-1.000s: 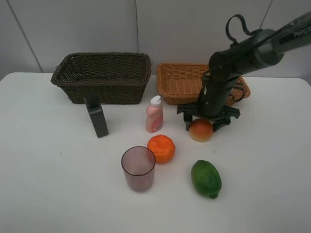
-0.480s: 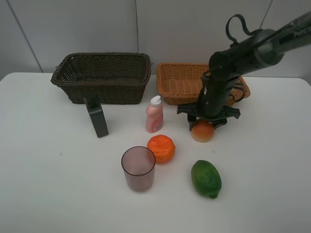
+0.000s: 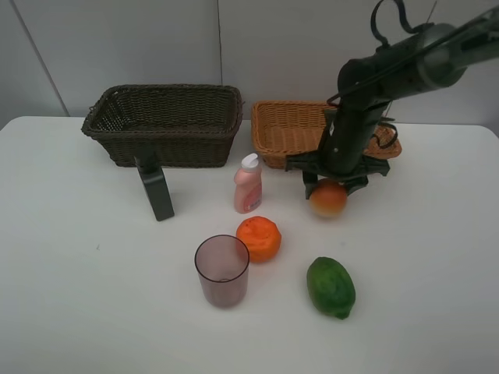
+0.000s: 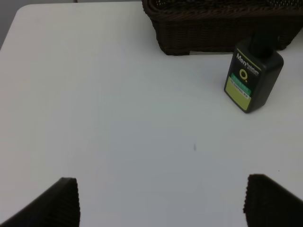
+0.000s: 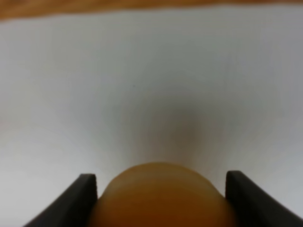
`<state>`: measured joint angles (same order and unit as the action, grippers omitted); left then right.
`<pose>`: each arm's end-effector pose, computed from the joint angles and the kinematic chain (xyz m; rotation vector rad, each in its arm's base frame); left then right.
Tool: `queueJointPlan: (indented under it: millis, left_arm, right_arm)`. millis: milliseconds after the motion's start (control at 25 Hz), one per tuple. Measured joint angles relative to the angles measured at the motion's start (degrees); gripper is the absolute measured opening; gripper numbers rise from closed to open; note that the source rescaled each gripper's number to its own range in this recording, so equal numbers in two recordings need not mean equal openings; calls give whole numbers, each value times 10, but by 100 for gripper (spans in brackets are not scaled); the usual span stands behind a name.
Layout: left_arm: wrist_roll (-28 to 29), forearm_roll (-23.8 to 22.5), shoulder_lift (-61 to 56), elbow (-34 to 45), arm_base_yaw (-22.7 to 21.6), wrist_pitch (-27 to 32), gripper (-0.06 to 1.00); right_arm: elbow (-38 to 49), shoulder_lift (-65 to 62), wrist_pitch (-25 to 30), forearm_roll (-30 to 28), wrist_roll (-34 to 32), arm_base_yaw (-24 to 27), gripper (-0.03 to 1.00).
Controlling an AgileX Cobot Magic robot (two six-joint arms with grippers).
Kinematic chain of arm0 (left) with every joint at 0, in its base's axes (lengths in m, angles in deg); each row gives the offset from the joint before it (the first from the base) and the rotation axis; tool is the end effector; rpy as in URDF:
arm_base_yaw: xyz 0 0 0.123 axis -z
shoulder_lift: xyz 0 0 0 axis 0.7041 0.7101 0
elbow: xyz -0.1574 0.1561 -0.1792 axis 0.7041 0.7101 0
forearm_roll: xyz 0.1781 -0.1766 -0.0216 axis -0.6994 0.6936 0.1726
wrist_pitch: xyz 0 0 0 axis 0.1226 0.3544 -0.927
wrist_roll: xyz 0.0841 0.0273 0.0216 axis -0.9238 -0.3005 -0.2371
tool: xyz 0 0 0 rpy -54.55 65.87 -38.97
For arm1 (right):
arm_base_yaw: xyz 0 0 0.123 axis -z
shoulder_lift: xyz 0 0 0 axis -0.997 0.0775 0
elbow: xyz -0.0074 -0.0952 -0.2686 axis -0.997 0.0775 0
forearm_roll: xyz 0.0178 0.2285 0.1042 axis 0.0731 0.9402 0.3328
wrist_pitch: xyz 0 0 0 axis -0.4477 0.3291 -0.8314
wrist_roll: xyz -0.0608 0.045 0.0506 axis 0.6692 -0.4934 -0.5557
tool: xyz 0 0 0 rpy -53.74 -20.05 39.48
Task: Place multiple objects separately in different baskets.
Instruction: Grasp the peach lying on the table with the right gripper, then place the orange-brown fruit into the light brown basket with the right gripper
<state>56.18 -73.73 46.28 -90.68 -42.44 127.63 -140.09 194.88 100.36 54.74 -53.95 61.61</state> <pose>-0.0069 0.0051 0.2788 -0.0267 2.0325 0.0072 0.3603 0.1508 0.1411 0.0290 2.9822 -0.0414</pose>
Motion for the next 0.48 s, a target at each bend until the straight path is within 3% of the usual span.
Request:
queueJointPlan:
  millis: [280,480]
  left_arm:
    - [0,0,0,0,0,0,90]
    - [0,0,0,0,0,0,90]
  right_arm:
    - [-130,-13,149,19,112,0,38]
    - [-225,-2,167,25,144,8,38]
